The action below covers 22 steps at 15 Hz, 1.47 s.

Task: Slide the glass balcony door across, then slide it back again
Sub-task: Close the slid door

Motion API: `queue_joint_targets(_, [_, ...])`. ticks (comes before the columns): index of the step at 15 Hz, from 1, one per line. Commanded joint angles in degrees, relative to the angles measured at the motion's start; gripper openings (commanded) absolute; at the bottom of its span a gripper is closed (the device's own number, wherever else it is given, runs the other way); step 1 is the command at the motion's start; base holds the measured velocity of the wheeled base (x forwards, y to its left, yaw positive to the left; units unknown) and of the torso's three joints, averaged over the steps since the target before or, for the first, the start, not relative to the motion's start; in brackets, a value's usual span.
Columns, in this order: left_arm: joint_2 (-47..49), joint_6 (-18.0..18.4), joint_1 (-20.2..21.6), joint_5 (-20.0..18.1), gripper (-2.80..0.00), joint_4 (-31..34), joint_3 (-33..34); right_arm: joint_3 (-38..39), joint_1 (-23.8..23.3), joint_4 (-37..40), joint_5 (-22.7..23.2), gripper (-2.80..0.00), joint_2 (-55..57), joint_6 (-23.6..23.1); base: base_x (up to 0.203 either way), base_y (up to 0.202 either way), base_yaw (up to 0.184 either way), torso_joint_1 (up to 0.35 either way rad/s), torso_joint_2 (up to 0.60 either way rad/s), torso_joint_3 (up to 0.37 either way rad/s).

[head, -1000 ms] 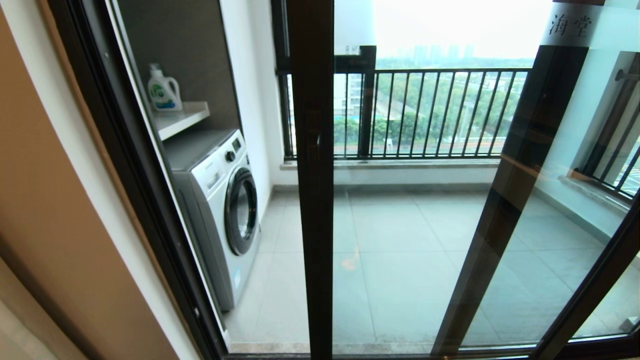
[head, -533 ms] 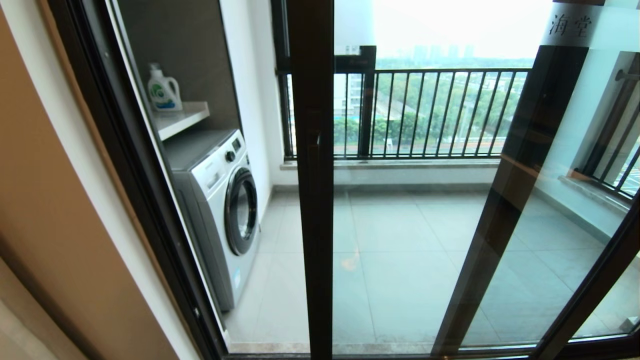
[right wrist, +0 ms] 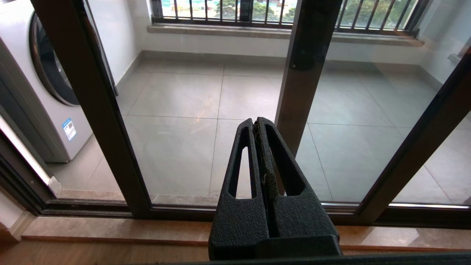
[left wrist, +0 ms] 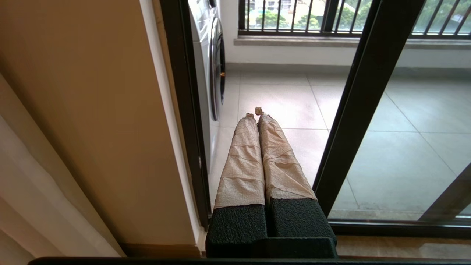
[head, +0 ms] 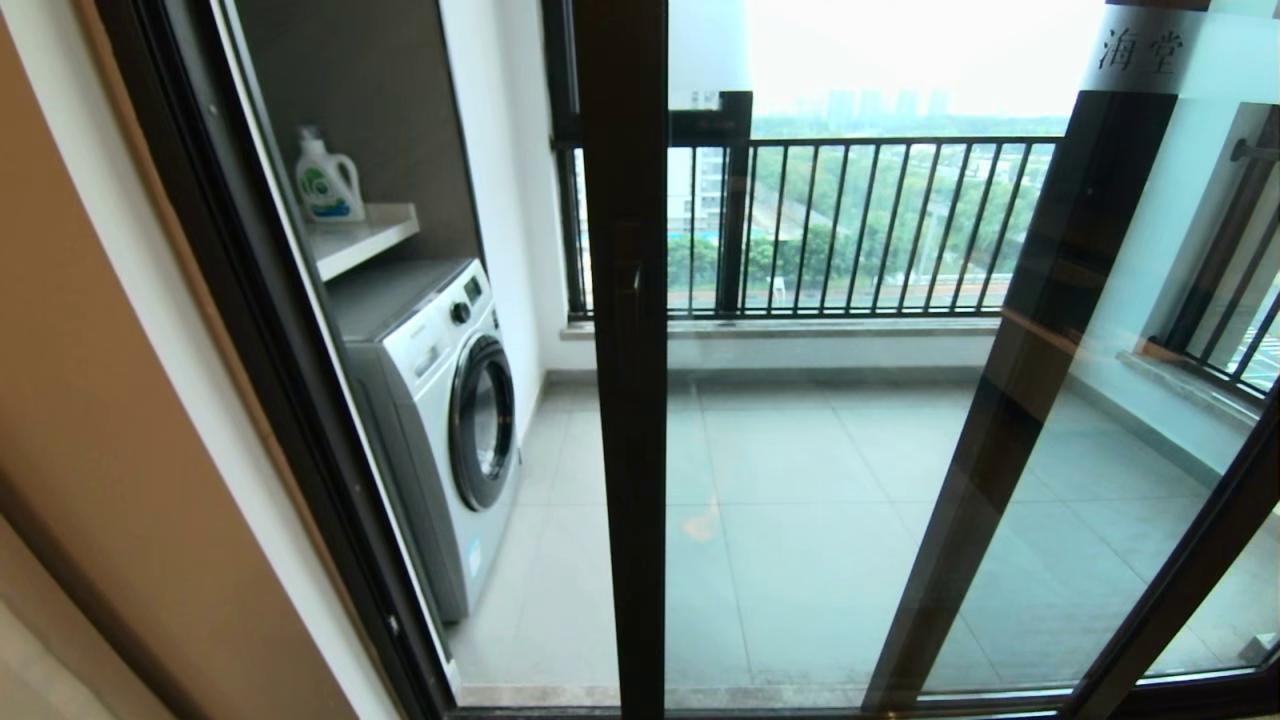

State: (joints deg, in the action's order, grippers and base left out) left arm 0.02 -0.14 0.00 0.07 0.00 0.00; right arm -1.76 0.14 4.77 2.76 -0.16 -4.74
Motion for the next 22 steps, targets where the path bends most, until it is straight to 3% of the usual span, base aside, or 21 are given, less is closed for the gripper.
queue_joint_targets(1, [0.06, -0.04, 0.00, 0.01, -2.80, 0.00, 0.00, 0.00, 0.03, 0.07, 0.06, -2.80, 0.16, -0.01, 0.000, 0.000, 0.000, 0.000, 0.00, 0.000])
queue_joint_targets(7, [0.06, 0.33, 0.00, -0.07, -2.80, 0.00, 0.00, 0.09, 0.03, -0.02, 0.06, -2.80, 0.16, 0.08, 0.000, 0.000, 0.000, 0.000, 0.00, 0.000])
queue_joint_targets(10, [0.12, 6.59, 0.00, -2.56, -2.80, -0.30, -0.56, 0.08, 0.03, -0.02, -0.03, -2.80, 0.16, 0.17, 0.000, 0.000, 0.000, 0.000, 0.00, 0.000])
queue_joint_targets(11, [1.38, 10.83, -0.01, -3.79, -2.80, -0.22, -0.77, 0.01, 0.03, -0.02, -0.03, -2.80, 0.16, 0.26, 0.000, 0.000, 0.000, 0.000, 0.00, 0.000])
queue_joint_targets(12, [4.75, 13.76, -0.07, -4.62, -2.80, -0.74, -0.97, 0.00, 0.03, -0.02, -0.03, -2.80, 0.16, 0.26, 0.000, 0.000, 0.000, 0.000, 0.00, 0.000])
queue_joint_targets(15, [20.64, 13.17, -0.69, -10.98, -2.80, -5.59, -6.10, 0.09, 0.03, -0.02, -0.12, -2.80, 0.16, 0.26, 0.000, 0.000, 0.000, 0.000, 0.00, 0.000])
queue_joint_targets(18, [39.06, 12.09, -1.10, -15.25, -2.80, -12.88, -17.95, 0.07, -0.01, -0.02, -0.12, -2.80, 0.15, 0.26, 0.000, 0.000, 0.000, 0.000, 0.00, 0.000])
queue_joint_targets(22, [61.30, 11.51, -1.38, -17.48, -2.80, -25.13, -31.77, 0.00, -0.04, -0.02, -0.12, -2.80, 0.16, 0.26, 0.000, 0.000, 0.000, 0.000, 0.00, 0.000])
